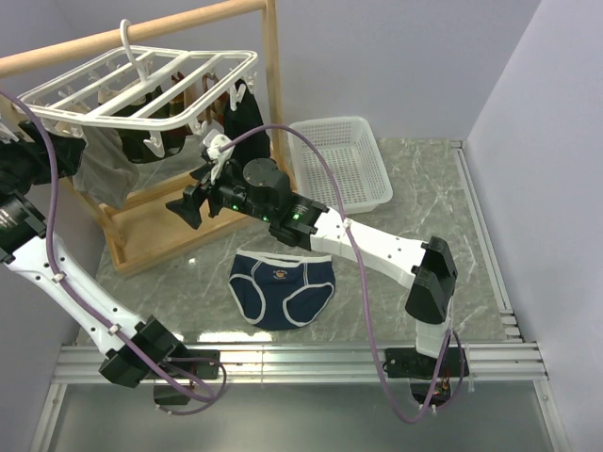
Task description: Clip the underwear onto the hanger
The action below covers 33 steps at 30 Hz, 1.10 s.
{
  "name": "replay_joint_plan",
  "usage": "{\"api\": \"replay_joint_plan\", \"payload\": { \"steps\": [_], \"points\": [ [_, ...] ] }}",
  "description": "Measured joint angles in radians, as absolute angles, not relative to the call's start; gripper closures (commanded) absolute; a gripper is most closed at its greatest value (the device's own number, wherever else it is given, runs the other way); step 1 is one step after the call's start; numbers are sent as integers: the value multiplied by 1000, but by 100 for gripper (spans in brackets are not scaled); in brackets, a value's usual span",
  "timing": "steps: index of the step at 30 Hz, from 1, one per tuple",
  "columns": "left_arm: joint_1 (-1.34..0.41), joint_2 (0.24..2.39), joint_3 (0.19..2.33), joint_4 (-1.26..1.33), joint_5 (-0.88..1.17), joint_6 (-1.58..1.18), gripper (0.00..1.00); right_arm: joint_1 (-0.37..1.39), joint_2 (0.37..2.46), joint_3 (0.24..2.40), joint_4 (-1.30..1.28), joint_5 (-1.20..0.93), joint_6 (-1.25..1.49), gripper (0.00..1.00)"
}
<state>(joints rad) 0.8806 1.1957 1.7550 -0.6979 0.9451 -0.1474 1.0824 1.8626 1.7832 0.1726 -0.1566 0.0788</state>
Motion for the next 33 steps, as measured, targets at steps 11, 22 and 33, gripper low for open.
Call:
{"api": "replay_joint_plan", "payload": {
  "steps": [11,22,33],
  "points": [
    [819,1216,1741,-578,942,-210,50,1089,1922,1852,226,-130,126,7],
    [776,1224,1734,-548,935,-235,87,1120,2012,1923,342,-66,168,14],
    [715,1198,1677,-604,934,-202,97,1150,2140,1983,548,17,130,23]
  ]
}}
